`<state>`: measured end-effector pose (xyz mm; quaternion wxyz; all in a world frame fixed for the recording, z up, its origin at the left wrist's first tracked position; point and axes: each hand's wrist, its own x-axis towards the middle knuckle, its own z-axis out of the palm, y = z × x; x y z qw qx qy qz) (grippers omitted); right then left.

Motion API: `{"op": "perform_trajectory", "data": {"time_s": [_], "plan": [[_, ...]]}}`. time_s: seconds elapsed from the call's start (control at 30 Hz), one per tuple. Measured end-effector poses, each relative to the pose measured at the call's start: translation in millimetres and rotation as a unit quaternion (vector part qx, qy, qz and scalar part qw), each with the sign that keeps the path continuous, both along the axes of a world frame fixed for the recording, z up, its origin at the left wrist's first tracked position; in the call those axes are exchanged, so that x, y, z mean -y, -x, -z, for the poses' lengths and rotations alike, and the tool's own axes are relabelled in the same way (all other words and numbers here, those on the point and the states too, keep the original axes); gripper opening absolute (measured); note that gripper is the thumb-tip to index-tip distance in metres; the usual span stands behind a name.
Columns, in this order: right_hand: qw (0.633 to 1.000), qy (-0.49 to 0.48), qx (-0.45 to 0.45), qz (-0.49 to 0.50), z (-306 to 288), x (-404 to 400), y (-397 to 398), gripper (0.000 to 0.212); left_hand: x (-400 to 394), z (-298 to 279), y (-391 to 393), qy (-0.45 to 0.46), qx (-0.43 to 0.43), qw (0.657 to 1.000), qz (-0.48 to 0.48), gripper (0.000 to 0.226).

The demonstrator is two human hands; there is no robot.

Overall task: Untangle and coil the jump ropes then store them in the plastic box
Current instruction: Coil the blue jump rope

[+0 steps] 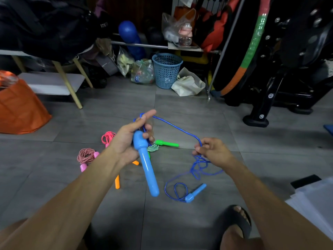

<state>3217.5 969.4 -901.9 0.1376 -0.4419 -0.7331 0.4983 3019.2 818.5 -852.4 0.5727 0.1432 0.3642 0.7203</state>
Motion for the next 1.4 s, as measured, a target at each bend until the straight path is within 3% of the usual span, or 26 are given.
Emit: {"op": "perform_trajectory", "data": {"time_s": [0.07, 0.2, 0.3, 0.43, 0.53, 0.6, 0.67, 0.73, 0.83, 0.9, 1.03, 1.1, 1.17, 1.27, 1.33, 1.4], "plan": [[0.995, 0.075, -0.055, -0.047, -10, 11, 7, 0.011, 0, -1, 5, -0.010, 0.012, 1.000, -0.020, 0.045], [0.984, 0.055, -0.004, -0.167, -12, 34, 21, 0.017, -2, -2, 1, -0.016, 0.021, 0.999, -0.027, 0.048], [0.980, 0.027, 0.001, -0.196, -14, 46, 29, 0.012, -3, 0, -1, -0.017, 0.020, 1.000, -0.010, 0.052], [0.975, 0.006, -0.016, -0.222, -20, 53, 34, 0.014, -10, 5, -5, 0.048, -0.100, 0.993, 0.032, 0.044], [0.973, -0.014, -0.036, -0.228, -27, 55, 35, 0.014, -17, 16, -12, 0.131, -0.331, 0.931, 0.077, 0.045], [0.978, -0.022, -0.060, -0.198, -31, 51, 34, 0.017, -18, 22, -14, 0.180, -0.484, 0.844, 0.145, 0.040], [0.984, -0.038, -0.076, -0.157, -34, 42, 30, 0.017, -13, 23, -14, 0.214, -0.541, 0.779, 0.234, 0.029], [0.986, -0.066, -0.068, -0.136, -38, 33, 23, 0.013, -7, 20, -11, 0.218, -0.488, 0.788, 0.305, 0.017], [0.982, -0.133, -0.009, -0.133, -38, 22, 12, 0.020, 0, 16, -2, 0.178, -0.442, 0.803, 0.357, 0.022], [0.978, -0.148, 0.028, -0.145, -35, 20, 8, 0.031, 0, 19, 1, 0.172, -0.445, 0.821, 0.313, 0.027], [0.969, -0.129, 0.064, -0.201, -25, 16, 1, 0.023, -7, 28, 5, 0.192, -0.329, 0.911, 0.159, 0.027], [0.954, -0.203, 0.142, -0.172, -18, 3, -10, 0.027, -9, 30, 12, 0.211, -0.277, 0.934, 0.079, 0.027], [0.918, -0.266, 0.275, -0.105, -11, -14, -29, 0.026, -8, 30, 20, 0.224, -0.243, 0.943, 0.031, 0.029], [0.862, -0.278, 0.420, -0.059, -3, -21, -50, 0.011, -3, 24, 19, 0.200, -0.252, 0.943, 0.088, 0.030], [0.858, -0.275, 0.427, -0.081, 0, -13, -45, 0.008, -3, 18, 8, 0.173, -0.265, 0.937, 0.148, 0.030], [0.904, -0.271, 0.318, -0.095, -3, -1, -30, 0.005, -4, 14, -1, 0.148, -0.267, 0.933, 0.192, 0.031]]}}
